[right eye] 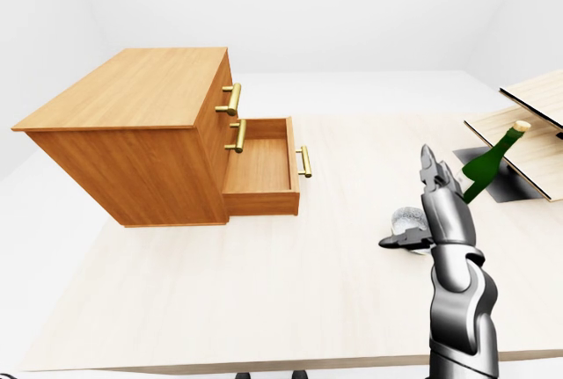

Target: Put the bowl on top of the cabinet.

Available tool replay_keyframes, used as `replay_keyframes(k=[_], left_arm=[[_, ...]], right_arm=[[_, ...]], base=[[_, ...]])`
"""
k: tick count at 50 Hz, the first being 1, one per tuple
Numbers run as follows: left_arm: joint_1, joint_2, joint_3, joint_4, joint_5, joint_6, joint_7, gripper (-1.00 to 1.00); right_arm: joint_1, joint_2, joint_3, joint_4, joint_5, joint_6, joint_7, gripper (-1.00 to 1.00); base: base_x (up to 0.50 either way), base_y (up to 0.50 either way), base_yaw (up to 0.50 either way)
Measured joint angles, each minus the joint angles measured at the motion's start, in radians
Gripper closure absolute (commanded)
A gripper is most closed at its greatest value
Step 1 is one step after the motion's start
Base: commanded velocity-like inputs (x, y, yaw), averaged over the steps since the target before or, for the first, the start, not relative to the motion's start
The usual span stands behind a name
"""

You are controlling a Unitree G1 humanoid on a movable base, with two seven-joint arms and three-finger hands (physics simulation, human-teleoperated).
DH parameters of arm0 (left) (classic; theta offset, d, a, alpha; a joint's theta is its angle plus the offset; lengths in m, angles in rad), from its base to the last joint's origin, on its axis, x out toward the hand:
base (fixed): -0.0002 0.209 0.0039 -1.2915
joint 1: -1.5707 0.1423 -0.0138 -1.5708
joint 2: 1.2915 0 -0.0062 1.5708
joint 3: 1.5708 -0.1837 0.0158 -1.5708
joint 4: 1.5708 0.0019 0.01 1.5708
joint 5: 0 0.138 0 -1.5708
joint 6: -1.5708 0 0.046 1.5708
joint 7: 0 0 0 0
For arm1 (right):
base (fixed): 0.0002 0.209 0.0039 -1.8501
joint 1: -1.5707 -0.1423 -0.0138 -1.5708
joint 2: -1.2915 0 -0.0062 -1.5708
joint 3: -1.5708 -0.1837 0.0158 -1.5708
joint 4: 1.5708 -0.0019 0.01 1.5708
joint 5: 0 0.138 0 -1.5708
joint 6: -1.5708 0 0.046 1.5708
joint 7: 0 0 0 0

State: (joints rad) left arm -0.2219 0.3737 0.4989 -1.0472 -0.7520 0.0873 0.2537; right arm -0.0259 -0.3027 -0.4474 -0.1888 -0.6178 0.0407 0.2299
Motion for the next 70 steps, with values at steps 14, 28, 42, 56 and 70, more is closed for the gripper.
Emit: replay_keyframes(k=[14,28,42,56,70], left_arm=[[-0.004,0.000,0.004,0.000,-0.003,0.000,0.001,-1.00],[-0.003,0.004,0.006,0.000,-0.010,0.000,0.006,-1.00],[-0.002,0.006,0.009,0.000,-0.013,0.000,0.007,-1.00],[-0.001,0.010,0.009,0.000,-0.020,0.000,0.011,-1.00],[0.000,0.012,0.009,0.000,-0.022,0.000,0.014,-1.00]], right_arm=[[0.006,-0.005,0.004,0.047,-0.020,-0.032,-0.027,-1.00],[0.009,-0.014,0.007,0.097,-0.039,-0.065,-0.057,-1.00],[0.014,-0.021,0.020,0.173,-0.064,-0.109,-0.106,-1.00],[0.017,-0.028,0.037,0.252,-0.080,-0.128,-0.155,-1.00],[0.015,-0.039,0.051,0.322,-0.089,-0.128,-0.198,-1.00]], base=[[0.00,0.00,0.00],[0.00,0.00,0.00],[0.00,0.00,0.00],[0.00,0.00,0.00],[0.00,0.00,0.00]])
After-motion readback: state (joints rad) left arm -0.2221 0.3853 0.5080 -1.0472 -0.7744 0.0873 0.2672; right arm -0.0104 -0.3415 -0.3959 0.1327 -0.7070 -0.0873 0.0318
